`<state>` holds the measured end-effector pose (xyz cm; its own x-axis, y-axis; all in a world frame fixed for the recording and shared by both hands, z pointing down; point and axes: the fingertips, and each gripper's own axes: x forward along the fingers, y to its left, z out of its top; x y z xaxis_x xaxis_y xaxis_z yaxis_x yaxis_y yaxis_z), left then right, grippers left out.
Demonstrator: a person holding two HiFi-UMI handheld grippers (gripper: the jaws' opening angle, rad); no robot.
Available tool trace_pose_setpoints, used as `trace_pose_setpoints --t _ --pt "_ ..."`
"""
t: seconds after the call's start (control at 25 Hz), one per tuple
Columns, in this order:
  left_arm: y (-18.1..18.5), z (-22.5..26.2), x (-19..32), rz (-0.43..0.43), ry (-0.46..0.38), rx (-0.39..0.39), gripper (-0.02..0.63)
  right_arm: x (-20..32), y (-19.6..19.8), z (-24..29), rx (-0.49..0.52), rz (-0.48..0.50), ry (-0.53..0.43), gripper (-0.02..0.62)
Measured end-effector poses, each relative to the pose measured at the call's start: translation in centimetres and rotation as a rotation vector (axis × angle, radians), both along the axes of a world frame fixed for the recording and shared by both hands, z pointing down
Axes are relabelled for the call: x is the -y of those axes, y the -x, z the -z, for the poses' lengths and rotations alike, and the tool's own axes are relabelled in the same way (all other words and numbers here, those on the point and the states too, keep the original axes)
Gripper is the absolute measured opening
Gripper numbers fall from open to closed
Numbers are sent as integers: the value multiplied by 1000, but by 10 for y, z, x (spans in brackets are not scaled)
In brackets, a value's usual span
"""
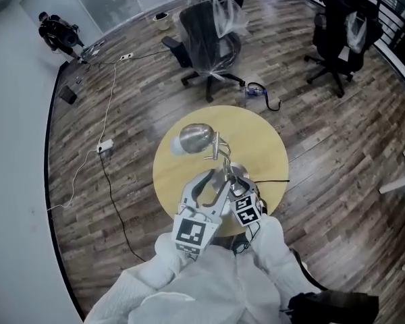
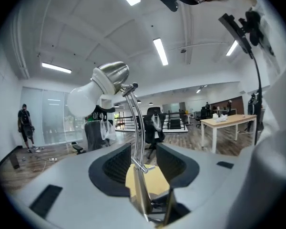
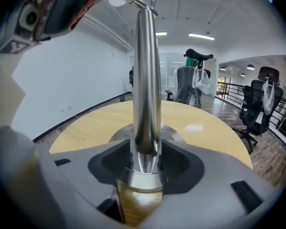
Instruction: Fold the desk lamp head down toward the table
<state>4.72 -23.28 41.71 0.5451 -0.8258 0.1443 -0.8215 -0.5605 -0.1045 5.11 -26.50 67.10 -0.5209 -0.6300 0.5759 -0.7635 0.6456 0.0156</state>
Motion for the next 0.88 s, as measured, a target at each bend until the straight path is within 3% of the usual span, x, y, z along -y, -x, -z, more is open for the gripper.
trace_pose_setpoints --t 0.16,0.32,0.56,0.72,0.88 --pt "-2 16 16 149 -49 -12 152 1 0 0 9 -22 -28 195" --pt "-8 37 36 231 -85 -71 152 10 6 1 33 -2 -29 195" --pt "-12 54 64 372 -90 -75 150 12 5 -5 18 9 -10 195" --pt "-19 63 72 348 -44 -146 84 13 5 -7 4 11 -23 195" --pt "-21 62 73 290 27 -222 71 14 2 -7 -3 31 -36 195"
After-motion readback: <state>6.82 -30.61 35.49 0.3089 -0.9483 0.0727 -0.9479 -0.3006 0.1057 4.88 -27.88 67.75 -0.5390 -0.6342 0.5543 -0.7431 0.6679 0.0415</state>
